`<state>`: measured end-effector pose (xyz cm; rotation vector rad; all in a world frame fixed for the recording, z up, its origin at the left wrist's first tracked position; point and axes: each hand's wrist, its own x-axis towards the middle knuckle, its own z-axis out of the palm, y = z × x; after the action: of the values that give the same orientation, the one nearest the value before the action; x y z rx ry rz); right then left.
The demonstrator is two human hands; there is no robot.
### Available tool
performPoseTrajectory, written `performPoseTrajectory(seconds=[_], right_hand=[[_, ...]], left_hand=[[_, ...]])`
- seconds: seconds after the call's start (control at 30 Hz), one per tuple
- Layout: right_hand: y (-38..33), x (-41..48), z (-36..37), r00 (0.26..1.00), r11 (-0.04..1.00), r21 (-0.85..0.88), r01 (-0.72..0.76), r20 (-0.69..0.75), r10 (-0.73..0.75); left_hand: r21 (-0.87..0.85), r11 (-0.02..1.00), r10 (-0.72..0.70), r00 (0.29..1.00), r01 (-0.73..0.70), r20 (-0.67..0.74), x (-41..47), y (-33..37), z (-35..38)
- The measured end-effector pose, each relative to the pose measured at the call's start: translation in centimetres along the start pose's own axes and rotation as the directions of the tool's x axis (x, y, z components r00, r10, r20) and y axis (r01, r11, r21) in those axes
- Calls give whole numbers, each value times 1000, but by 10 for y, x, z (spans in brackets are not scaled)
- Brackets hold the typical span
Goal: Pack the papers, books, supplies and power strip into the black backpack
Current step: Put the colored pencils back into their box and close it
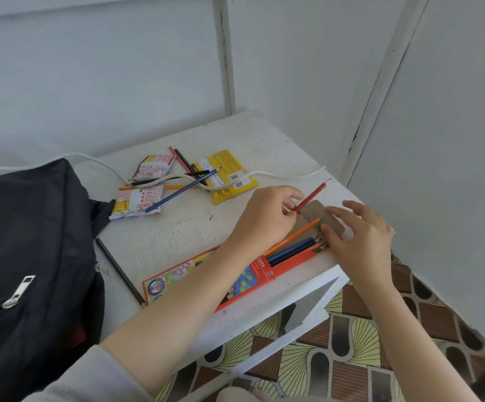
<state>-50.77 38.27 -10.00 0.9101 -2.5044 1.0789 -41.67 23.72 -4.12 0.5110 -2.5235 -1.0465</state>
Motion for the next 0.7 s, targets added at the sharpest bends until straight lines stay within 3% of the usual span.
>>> performPoseTrajectory(seconds=[0.2, 0.4, 0.5, 0.7], right_hand=[[-2, -3, 2, 1000, 1000, -23, -8, -25, 7], [-5, -5, 4, 1000, 999, -27, 31, -2, -31], [-8, -8, 6, 997, 998, -9, 62, 45, -61], [-14, -19, 3, 964, 982, -78, 174, 219, -153]], left_hand=[[191, 981, 6, 995, -24, 97, -22, -3, 3], [358, 919, 161, 986, -163, 34, -45, -16, 1], [389, 903, 196, 981, -185, 13, -56, -22, 2], [355, 928, 131, 991, -115, -20, -61, -24, -9]])
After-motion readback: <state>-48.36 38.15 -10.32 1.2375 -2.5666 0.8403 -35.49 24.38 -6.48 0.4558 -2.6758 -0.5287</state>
